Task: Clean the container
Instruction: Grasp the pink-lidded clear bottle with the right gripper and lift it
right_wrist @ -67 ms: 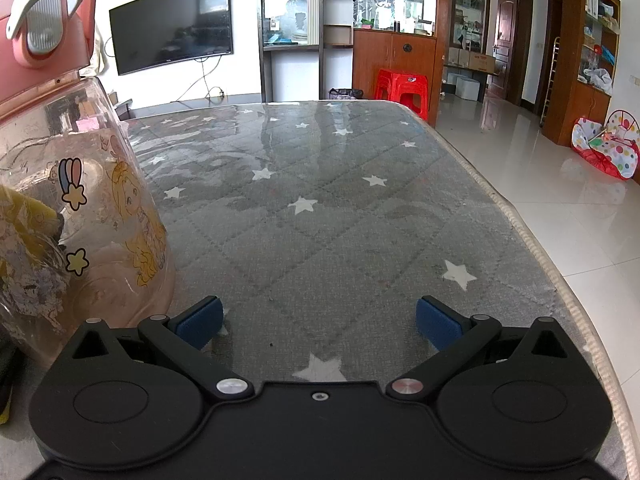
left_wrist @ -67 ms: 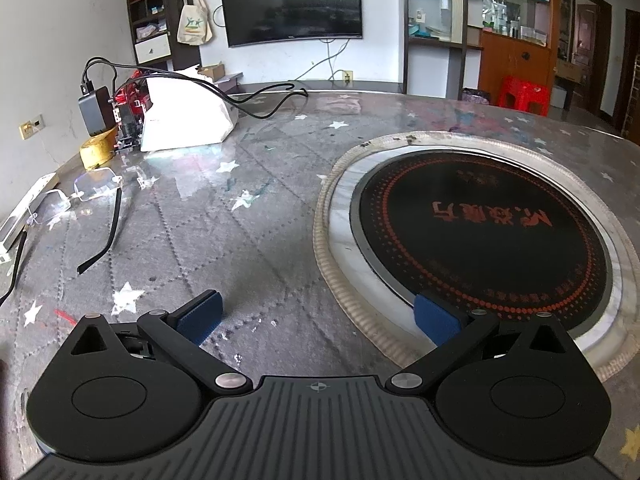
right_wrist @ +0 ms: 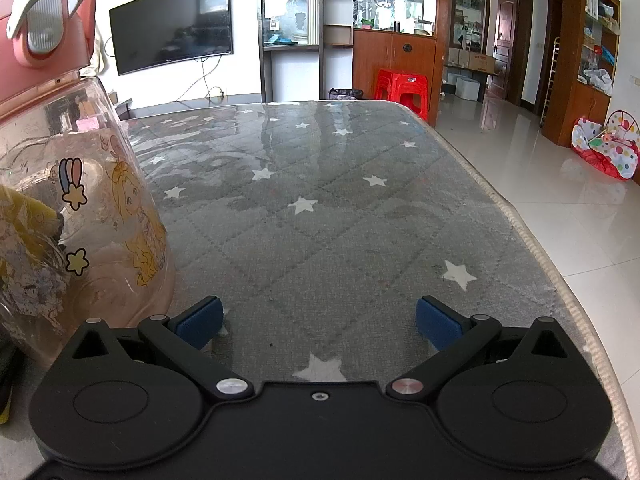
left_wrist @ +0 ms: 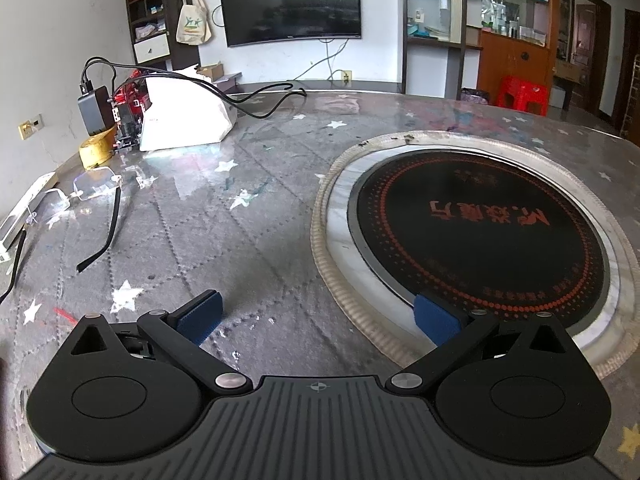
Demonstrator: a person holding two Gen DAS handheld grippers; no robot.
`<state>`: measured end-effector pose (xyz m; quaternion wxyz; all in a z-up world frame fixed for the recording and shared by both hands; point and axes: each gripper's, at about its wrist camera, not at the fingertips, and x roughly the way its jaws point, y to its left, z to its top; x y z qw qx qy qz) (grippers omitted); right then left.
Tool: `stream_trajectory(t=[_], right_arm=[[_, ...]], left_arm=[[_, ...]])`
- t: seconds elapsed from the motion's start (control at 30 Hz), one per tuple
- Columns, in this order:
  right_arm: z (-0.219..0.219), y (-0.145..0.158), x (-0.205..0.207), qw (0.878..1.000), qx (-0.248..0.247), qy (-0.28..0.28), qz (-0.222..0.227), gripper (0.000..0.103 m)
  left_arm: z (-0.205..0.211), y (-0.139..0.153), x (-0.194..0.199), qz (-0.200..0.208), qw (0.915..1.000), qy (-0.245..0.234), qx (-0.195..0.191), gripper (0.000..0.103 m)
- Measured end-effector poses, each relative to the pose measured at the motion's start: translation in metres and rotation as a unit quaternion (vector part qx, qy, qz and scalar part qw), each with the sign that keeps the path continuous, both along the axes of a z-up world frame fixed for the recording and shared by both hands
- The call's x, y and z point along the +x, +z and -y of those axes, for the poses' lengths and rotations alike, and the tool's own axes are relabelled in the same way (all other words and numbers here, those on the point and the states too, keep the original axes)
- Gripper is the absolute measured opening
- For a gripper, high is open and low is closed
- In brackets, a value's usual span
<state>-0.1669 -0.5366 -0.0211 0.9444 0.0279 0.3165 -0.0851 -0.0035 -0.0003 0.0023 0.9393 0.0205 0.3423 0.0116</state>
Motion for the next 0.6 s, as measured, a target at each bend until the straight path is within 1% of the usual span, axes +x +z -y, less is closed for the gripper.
stream_trajectory(t=[0.13, 0.2, 0.23, 0.3, 0.33, 0.47, 0.6], right_arm=[[0.005, 0.001, -0.001, 1.000, 0.015, 0.003, 0.005, 0.103], [0.007, 0.002, -0.003, 1.000, 0.012, 0.001, 0.011, 0.103], [-0.001, 0.005, -0.007, 1.000, -0.005, -0.002, 0.018, 0.103], [-0.004, 0.008, -0.012, 1.000, -0.004, -0.006, 0.025, 0.103], [-0.009, 0.010, -0.016, 1.000, -0.005, -0.006, 0.030, 0.103], [-0.017, 0.016, -0.024, 0.999, -0.009, -0.004, 0.039, 0.103], [-0.022, 0.021, -0.031, 0.999, -0.014, -0.002, 0.050, 0.103]], left_arm=[[0.000, 0.004, -0.006, -0.003, 0.9999, 0.006, -0.011, 0.103], [0.002, 0.006, -0.009, -0.005, 0.9998, 0.010, -0.018, 0.103], [0.004, 0.006, -0.010, -0.007, 0.9997, 0.012, -0.021, 0.103], [0.005, 0.007, -0.012, -0.012, 0.9994, 0.013, -0.030, 0.103], [0.008, 0.008, -0.014, -0.014, 0.9993, 0.011, -0.033, 0.103], [0.025, 0.012, -0.025, -0.002, 0.9998, -0.003, -0.018, 0.103], [0.042, 0.019, -0.035, -0.005, 0.9989, -0.026, -0.039, 0.103]])
